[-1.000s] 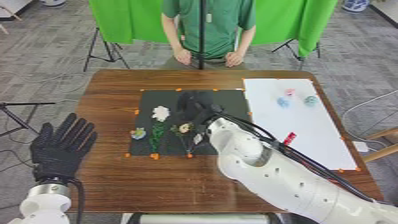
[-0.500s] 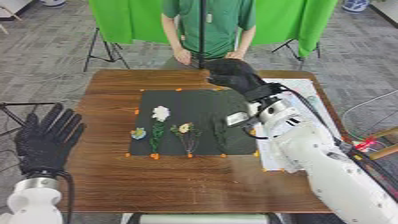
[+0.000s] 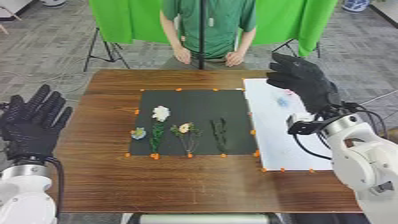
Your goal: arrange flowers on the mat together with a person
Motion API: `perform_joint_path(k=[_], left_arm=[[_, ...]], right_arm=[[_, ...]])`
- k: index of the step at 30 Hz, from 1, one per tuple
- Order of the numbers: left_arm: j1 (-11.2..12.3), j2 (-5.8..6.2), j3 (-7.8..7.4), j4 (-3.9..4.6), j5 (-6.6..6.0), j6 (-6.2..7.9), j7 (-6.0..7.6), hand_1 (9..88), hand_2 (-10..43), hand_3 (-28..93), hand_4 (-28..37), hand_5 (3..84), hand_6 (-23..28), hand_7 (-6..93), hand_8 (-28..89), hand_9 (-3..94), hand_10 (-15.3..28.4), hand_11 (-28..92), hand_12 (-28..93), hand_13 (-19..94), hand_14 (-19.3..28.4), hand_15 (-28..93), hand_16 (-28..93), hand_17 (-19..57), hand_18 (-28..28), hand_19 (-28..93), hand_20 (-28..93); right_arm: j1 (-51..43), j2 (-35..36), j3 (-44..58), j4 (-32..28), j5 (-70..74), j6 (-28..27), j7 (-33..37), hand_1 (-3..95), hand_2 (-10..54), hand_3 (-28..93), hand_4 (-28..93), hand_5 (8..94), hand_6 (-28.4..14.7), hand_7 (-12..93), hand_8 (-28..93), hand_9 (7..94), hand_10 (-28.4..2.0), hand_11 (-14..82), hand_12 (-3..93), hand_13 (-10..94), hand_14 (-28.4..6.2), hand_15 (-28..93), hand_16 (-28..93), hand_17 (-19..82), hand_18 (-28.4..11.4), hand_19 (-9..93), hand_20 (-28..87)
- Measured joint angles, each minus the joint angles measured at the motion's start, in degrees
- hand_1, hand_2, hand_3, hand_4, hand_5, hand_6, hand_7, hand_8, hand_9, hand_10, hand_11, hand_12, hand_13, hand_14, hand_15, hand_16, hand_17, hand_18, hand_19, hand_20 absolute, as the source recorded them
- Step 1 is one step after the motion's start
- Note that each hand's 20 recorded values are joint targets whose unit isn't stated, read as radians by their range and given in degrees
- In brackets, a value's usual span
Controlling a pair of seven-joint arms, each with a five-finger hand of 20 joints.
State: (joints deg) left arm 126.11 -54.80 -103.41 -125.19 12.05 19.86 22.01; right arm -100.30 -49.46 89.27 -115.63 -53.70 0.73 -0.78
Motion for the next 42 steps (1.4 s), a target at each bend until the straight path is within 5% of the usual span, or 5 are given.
perform_joint_path(k=[11,28,42], left_arm=[[1.2,-1.52,-0.74,-0.99,-0.79,0.42,1.55,20.0,17.6,72,-28.3,40.3,7.7,12.2,-9,34.1,14.3,17,8,23,13.3,26,-7,-6.7,14.8,36,13],[1.4,-2.06,-0.72,-1.0,-1.21,0.19,1.82,19.1,17.8,73,-28.3,42.1,8.3,12.6,-9,35.2,15.0,17,8,25,14.3,28,-7,-6.7,15.3,37,13],[1.5,-2.07,-0.43,-1.28,-4.42,1.93,2.88,18.9,17.9,74,-28.3,43.5,8.6,13.0,-9,36.9,15.2,18,8,26,14.5,29,-7,-6.7,15.6,38,14]], right_arm=[[-6.1,-1.2,4.2,-1.4,2.6,3.1,-4.2,17.8,9.5,74,-21,40.1,-2.6,10,-8,38.4,-14.0,3.9,15.6,32,-14.9,8,29,11,-17.5,35,14],[-8.3,-3.1,5.7,-3.1,0.9,0.5,-3.1,18.3,9.5,74,-21,42.5,-2.7,11,-8,38.8,-14.0,4.0,15.5,33,-15.0,8,30,11,-17.5,35,14],[-8.1,-3.1,5.8,-3.0,0.9,0.3,-2.0,19.0,9.3,74,-21,42.9,-2.6,11,-8,39.1,-14.2,4.1,15.6,32,-15.1,8,30,10,-17.5,35,14]])
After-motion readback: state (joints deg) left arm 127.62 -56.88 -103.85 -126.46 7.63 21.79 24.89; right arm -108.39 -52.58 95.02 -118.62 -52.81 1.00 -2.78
